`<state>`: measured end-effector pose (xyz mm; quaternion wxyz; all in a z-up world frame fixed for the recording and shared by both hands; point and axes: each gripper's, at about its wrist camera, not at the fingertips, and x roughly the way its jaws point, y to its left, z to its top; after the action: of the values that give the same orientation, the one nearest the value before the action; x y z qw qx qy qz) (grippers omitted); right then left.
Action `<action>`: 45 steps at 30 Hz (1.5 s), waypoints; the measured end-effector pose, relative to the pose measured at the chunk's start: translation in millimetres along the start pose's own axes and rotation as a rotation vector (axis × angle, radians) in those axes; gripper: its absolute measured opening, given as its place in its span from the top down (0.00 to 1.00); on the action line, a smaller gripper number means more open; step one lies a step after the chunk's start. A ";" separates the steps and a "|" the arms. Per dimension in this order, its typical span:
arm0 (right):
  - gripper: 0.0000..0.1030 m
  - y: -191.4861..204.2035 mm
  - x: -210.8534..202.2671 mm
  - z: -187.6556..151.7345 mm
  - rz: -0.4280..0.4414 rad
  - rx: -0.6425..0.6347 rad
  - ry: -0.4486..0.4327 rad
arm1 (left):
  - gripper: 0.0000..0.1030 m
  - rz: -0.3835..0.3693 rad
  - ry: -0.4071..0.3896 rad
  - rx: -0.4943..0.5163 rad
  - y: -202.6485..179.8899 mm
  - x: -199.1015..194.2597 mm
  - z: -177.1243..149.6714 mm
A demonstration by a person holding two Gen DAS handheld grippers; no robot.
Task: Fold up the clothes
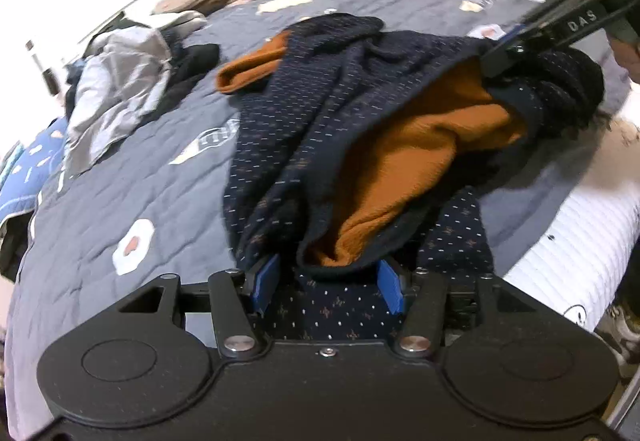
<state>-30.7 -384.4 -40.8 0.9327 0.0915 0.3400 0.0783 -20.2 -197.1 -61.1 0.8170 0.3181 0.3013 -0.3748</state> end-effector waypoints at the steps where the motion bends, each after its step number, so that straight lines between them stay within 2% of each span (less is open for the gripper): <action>1: 0.80 1.6 1.6 -0.6 -0.005 -0.008 0.003 | 0.49 0.000 -0.004 -0.005 -0.1 1.3 1.1; 4: 0.82 3.5 4.9 -2.2 -0.022 -0.012 -0.002 | 0.58 0.002 -0.017 -0.023 0.5 4.8 4.9; 6: 0.84 -0.5 0.0 -0.8 -0.026 0.032 -0.034 | 0.73 -0.015 -0.042 -0.061 4.2 0.4 5.6; 8: 0.87 -5.1 -7.6 1.3 -0.023 0.080 -0.074 | 0.80 -0.030 -0.076 -0.107 10.4 -5.9 6.7; 14: 0.89 -15.4 -39.0 7.3 -0.006 0.199 -0.205 | 0.84 -0.058 -0.207 -0.257 33.2 -38.7 11.1; 17: 0.89 -14.3 -63.6 15.8 0.002 0.215 -0.280 | 0.87 -0.025 -0.288 -0.305 39.6 -58.9 14.6; 19: 0.89 -11.0 -81.2 23.8 0.011 0.220 -0.337 | 0.89 0.031 -0.339 -0.325 42.4 -73.4 16.5; 20: 0.89 -9.3 -90.1 28.2 0.014 0.222 -0.365 | 0.95 0.076 -0.366 -0.343 45.6 -81.7 17.8; 22: 0.89 -5.6 -108.6 39.0 0.013 0.218 -0.421 | 0.95 0.144 -0.419 -0.386 54.5 -98.8 20.4; 25: 0.90 0.0 -127.6 51.5 0.014 0.196 -0.458 | 0.95 0.097 -0.396 -0.391 59.4 -109.7 28.4; 28: 0.90 1.5 -125.2 57.2 0.012 0.179 -0.442 | 0.94 0.027 -0.368 -0.357 46.6 -113.3 34.9; 29: 0.90 2.1 -122.8 55.0 0.010 0.181 -0.435 | 0.92 0.003 -0.362 -0.344 39.9 -113.6 36.5; 31: 0.90 0.9 -117.2 48.3 0.007 0.198 -0.424 | 0.70 -0.048 -0.371 -0.315 17.6 -109.6 34.8; 32: 0.90 -0.8 -114.5 44.0 0.008 0.211 -0.423 | 0.41 -0.073 -0.377 -0.301 6.2 -107.5 33.8; 33: 0.90 -2.4 -111.7 39.7 0.008 0.224 -0.422 | 0.25 -0.099 -0.382 -0.286 -5.3 -105.3 32.8; 36: 0.90 -4.5 -110.2 26.9 0.011 0.247 -0.416 | 0.24 -0.135 -0.370 -0.187 -41.3 -92.5 28.8; 42: 0.90 -10.0 -111.8 19.3 0.014 0.253 -0.420 | 0.24 -0.198 -0.284 -0.094 -82.5 -69.9 25.1; 44: 0.90 -12.2 -112.5 17.9 0.017 0.257 -0.421 | 0.23 -0.201 -0.275 -0.062 -94.7 -65.1 22.7; 45: 0.90 -12.3 -113.3 16.1 0.019 0.260 -0.421 | 0.23 -0.176 -0.261 -0.038 -100.0 -59.8 21.9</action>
<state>-104.9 -421.8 38.8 0.9626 0.2281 0.1444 0.0220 -127.2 -239.9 -33.3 0.8192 0.2235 0.2264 -0.4773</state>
